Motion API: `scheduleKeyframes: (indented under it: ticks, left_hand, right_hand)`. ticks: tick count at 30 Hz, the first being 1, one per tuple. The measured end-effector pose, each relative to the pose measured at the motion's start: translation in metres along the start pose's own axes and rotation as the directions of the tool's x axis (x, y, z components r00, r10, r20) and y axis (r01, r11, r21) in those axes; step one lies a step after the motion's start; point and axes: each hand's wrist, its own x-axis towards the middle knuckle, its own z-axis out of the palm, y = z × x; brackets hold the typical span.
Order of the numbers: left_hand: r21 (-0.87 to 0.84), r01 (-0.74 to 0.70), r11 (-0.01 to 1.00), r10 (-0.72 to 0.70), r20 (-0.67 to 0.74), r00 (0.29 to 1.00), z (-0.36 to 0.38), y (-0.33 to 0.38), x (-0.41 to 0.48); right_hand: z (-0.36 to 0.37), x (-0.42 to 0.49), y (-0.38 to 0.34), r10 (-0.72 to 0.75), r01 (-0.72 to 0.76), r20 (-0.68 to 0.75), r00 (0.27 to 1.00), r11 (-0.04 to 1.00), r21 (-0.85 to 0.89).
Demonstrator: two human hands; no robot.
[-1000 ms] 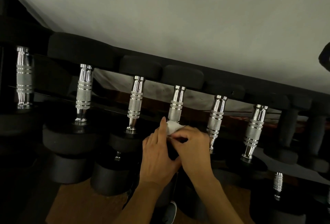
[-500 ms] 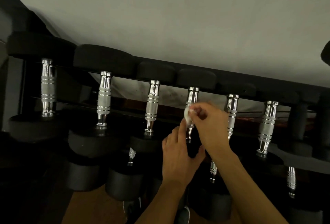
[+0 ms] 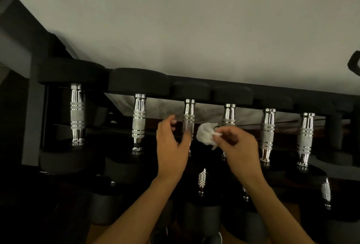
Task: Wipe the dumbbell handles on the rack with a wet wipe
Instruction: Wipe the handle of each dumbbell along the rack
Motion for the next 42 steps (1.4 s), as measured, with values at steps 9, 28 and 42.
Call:
scheduleKeyframes:
  ticks: [9,28,42]
  left_hand:
    - [0.032,0.072,0.997,-0.073,0.023,0.997,0.022,-0.009,0.0]
    - [0.318,0.089,0.944,-0.143,0.153,0.978,0.024,-0.011,0.004]
    - [0.342,0.098,0.935,-0.155,0.145,0.977,0.025,-0.012,0.003]
  right_hand:
    - [0.062,0.04,-0.029,0.075,-0.068,-0.041,0.996,0.988,0.139]
    - [0.091,0.055,-0.036,0.156,-0.101,-0.306,0.939,0.977,0.187]
    - [0.086,0.05,-0.026,0.186,-0.144,-0.132,0.974,0.95,0.278]
